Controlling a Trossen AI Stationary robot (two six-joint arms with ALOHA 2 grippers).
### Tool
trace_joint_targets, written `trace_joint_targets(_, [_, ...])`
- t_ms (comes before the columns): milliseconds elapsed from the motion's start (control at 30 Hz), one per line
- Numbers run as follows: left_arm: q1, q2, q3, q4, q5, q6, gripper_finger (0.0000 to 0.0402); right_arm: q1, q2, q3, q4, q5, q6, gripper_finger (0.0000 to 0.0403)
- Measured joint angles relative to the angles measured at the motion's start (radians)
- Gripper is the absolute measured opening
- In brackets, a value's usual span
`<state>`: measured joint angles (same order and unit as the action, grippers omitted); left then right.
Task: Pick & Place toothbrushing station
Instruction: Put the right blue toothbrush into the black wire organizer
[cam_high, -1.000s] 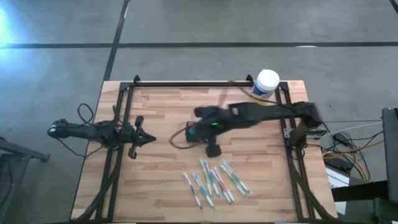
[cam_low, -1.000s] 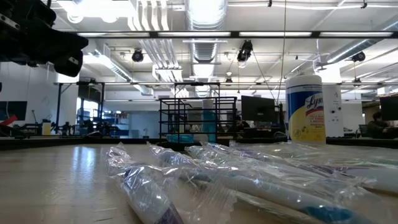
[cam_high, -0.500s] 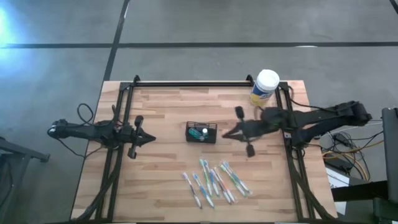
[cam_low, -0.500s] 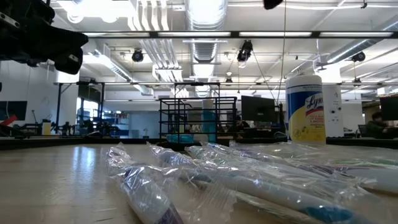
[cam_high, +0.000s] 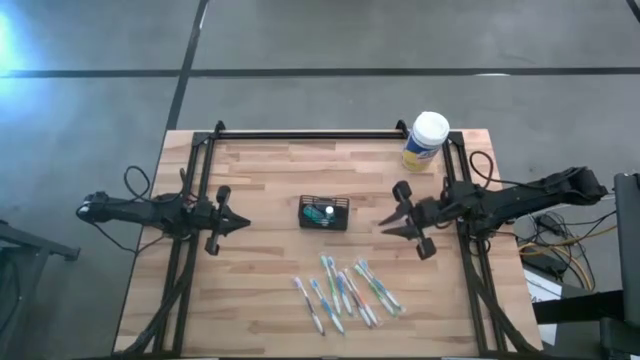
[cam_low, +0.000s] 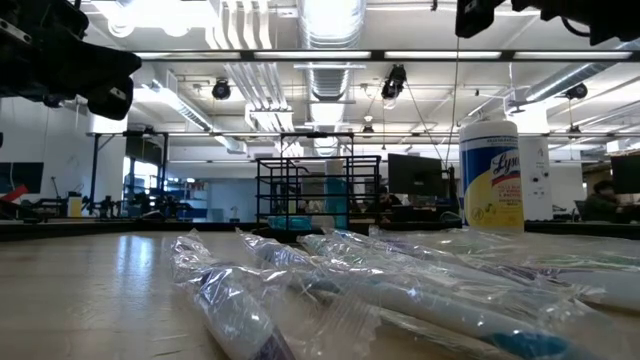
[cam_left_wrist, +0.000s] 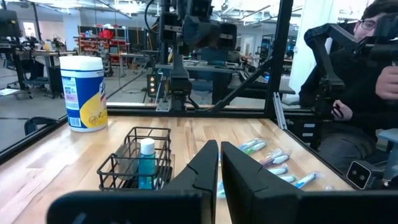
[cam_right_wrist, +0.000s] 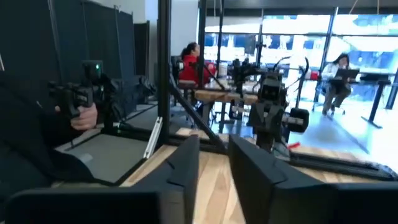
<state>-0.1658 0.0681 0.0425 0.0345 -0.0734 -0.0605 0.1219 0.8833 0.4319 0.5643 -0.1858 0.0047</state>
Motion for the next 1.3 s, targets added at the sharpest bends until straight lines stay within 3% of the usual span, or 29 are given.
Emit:
trace_joint_targets(200, [0.0, 0.0, 0.0, -0.001, 0.0, 0.0, 0.0023, 0.0, 0.0, 0.005, -0.03, 0.0, -0.07, 0.0126])
trace_joint_targets(533, [0.0, 0.0, 0.0, -0.002, -0.004, 0.0, 0.0023, 0.0, 0.0, 0.005, -0.028, 0.005, -0.079, 0.0016])
trace_joint_targets(733, [0.0, 0.0, 0.0, -0.007, -0.003, 0.0, 0.0023, 0.0, 0.0, 0.005, -0.029, 0.005, -0.076, 0.0015])
trace_joint_targets(900, [0.0, 0.0, 0.0, -0.007, -0.003, 0.0, 0.0023, 0.0, 0.0, 0.005, -0.026, 0.005, -0.034, 0.0032])
trace_joint_targets(1167, [0.0, 0.0, 0.0, -0.007, -0.003, 0.0, 0.0023, 0.0, 0.004, 0.005, -0.037, 0.005, -0.007, 0.0112])
trace_joint_targets(1300, [0.0, 0.0, 0.0, -0.007, -0.003, 0.0, 0.0023, 0.0, 0.004, 0.005, -0.064, 0.007, -0.017, 0.0132])
